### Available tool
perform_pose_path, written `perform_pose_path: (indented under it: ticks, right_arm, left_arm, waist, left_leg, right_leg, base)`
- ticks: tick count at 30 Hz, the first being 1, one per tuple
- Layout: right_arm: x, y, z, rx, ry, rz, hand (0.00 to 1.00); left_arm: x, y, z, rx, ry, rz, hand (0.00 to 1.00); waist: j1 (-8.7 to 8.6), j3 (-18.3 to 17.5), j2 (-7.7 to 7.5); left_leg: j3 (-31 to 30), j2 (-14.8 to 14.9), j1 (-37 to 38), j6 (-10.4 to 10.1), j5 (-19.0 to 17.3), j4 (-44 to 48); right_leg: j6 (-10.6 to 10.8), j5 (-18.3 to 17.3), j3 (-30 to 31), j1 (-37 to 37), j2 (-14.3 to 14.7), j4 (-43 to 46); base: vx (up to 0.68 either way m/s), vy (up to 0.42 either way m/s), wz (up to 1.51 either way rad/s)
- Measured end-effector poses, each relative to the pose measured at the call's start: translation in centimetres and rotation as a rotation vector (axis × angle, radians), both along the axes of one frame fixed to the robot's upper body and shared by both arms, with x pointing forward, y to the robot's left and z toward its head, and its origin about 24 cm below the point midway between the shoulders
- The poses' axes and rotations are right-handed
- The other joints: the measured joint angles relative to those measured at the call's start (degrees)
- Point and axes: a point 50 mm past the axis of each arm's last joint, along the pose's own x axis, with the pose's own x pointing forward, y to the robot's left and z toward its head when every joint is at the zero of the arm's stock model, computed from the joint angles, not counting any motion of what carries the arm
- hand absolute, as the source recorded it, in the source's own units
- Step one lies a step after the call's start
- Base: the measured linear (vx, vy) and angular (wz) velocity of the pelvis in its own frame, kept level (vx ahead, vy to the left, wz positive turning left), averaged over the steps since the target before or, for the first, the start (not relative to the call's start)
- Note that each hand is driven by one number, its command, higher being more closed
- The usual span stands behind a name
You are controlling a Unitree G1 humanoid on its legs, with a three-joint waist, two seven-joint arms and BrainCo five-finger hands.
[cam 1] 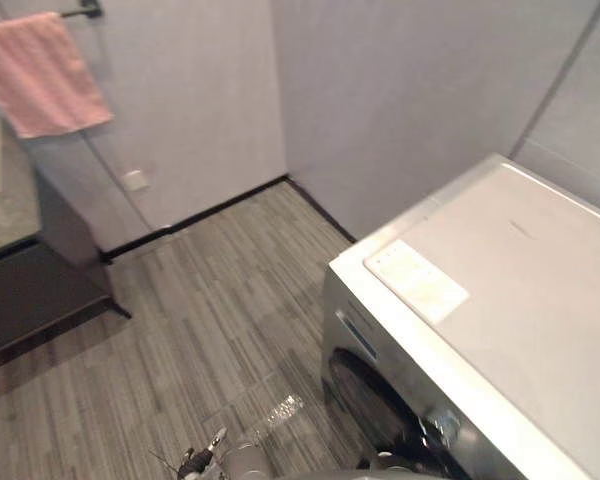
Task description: Pick up the laundry basket with both hands and put the clothes into the washing machine.
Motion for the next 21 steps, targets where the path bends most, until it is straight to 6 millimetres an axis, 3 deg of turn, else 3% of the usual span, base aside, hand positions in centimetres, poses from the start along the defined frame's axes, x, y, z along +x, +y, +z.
perform_pose_path:
  ticks: [1,2,3,5,7,10,11,12,13,14,15,17,19,21]
  right_arm:
    - [-0.2,0.7,-0.1,0.023,0.006,-0.008,0.00]
    - [-0.4,1.0,-0.2,0.029,0.011,-0.032,0.00]
    - [-0.5,0.9,-0.1,0.026,0.012,-0.046,0.00]
    - [-1.0,1.1,-0.1,0.027,0.028,-0.082,0.00]
    - [-1.3,1.5,-0.2,0.025,0.031,-0.091,0.00]
    - [-1.8,2.2,-0.2,0.019,0.039,-0.091,0.00]
    - [-1.6,2.2,-0.2,0.020,0.033,-0.071,0.00]
    - [-0.8,3.5,-0.3,0.044,-0.014,-0.029,0.00]
    - [0.7,3.9,-0.3,0.049,-0.073,0.033,0.00]
    - [0.7,2.6,-0.2,0.016,-0.099,0.042,0.00]
    - [0.9,1.9,-0.2,0.023,-0.095,0.071,0.00]
    - [1.9,2.9,-0.2,0.030,-0.139,0.098,0.00]
    - [2.7,2.5,-0.1,0.005,-0.167,0.117,0.00]
    - [3.3,2.5,0.0,-0.004,-0.181,0.129,0.00]
  left_arm:
    - [0.3,0.4,0.1,0.011,-0.007,-0.001,0.00]
    - [1.0,0.3,0.2,0.010,-0.020,-0.009,0.00]
    - [1.3,0.2,0.3,0.011,-0.024,-0.018,0.00]
    - [1.3,-0.5,0.1,-0.002,-0.009,-0.046,0.00]
    - [1.2,-0.1,0.0,0.011,0.013,-0.097,0.00]
    - [1.2,-0.3,-0.1,0.024,0.029,-0.175,0.00]
    - [1.1,-0.3,-0.1,0.024,0.036,-0.187,0.00]
    - [1.1,1.7,0.2,0.073,0.039,-0.176,0.00]
    - [1.6,2.7,0.5,0.100,0.033,-0.180,0.00]
    - [1.1,2.4,0.3,0.095,0.050,-0.184,0.00]
    - [-0.4,2.6,0.0,0.091,0.087,-0.174,0.00]
    - [-1.1,2.4,-0.2,0.081,0.100,-0.170,0.00]
    - [-0.7,1.8,-0.3,0.068,0.097,-0.184,0.00]
    - [-0.7,1.8,-0.2,0.069,0.097,-0.176,0.00]
  waist:
    - [-0.61,-0.2,-0.53]
    - [-0.70,0.2,-1.29]
    - [-0.70,0.0,-0.98]
    - [-0.50,-0.2,-0.62]
    - [-0.65,0.0,-1.43]
    - [-1.12,-0.3,-1.45]
    - [-2.08,-0.5,-1.88]
    - [-2.44,-0.6,-7.59]
    - [-1.20,0.8,-8.35]
    - [-0.46,0.5,-4.29]
    - [0.14,0.7,-6.42]
    - [-0.08,0.3,-5.65]
    - [-0.29,-0.1,-5.46]
    - [-0.18,-0.4,-5.69]
  left_leg:
    - [3.9,-2.3,2.1,1.5,0.0,-5.4]
    - [7.0,-5.7,4.0,1.5,0.1,-12.9]
    - [6.8,-7.5,5.1,1.8,0.4,-17.4]
    - [2.3,-13.2,10.1,2.3,2.5,-31.0]
    - [-1.4,-15.9,13.0,2.4,5.0,-36.5]
    - [-10.0,-19.9,15.1,1.4,4.7,-41.6]
    - [-11.1,-21.3,15.0,-2.3,1.3,-41.7]
    - [-8.1,-23.1,13.6,-0.7,-5.3,-31.5]
    - [-10.5,-18.4,10.2,9.3,-9.6,-11.9]
    - [-15.0,-13.3,11.2,-0.8,-13.3,-13.1]
    - [-16.5,-15.7,12.5,-1.4,-13.5,-13.7]
    - [-18.0,-16.2,14.4,-0.9,-9.4,-20.0]
    - [-20.7,-17.4,15.7,-1.9,-4.6,-29.4]
    - [-19.2,-18.1,16.3,-2.9,-3.2,-31.8]
  right_leg:
    - [0.3,-0.1,-1.3,0.7,-1.2,-1.3]
    - [0.3,0.0,-3.7,0.8,-2.1,-2.7]
    - [0.3,0.0,-5.0,0.8,-2.4,-3.1]
    - [1.0,-0.5,-7.6,1.3,-3.4,-2.0]
    - [1.3,-0.7,-8.3,1.5,-5.0,2.3]
    - [1.9,-1.3,-8.3,0.5,-8.5,13.6]
    - [1.5,-0.4,-8.1,-0.3,-10.0,15.6]
    - [1.1,-0.6,-6.9,-2.6,-17.6,20.3]
    - [1.3,-1.2,-5.4,-4.7,-21.0,28.2]
    - [0.5,-1.0,-4.9,-6.5,-18.1,31.3]
    - [0.3,-2.4,1.1,-7.8,-17.4,31.5]
    - [1.2,-4.4,4.5,-8.7,-11.7,28.5]
    - [1.7,-4.7,9.1,-7.3,-3.3,12.0]
    - [-1.8,-3.0,9.6,-5.5,-1.7,3.0]
  base:
    - [0.24,-0.122,0.96]
    - [0.20,-0.077,1.06]
    - [0.11,-0.008,0.95]
    - [0.04,0.068,0.82]
    - [-0.04,0.057,0.81]
    - [-0.11,0.050,1.28]
    - [-0.03,0.100,1.44]
    - [0.12,0.023,0.88]
    - [0.19,0.000,0.27]
    - [0.19,-0.042,-0.26]
    - [0.15,0.012,-0.08]
    - [0.06,0.064,0.37]
    - [-0.04,0.106,0.75]
    - [0.01,0.001,0.70]
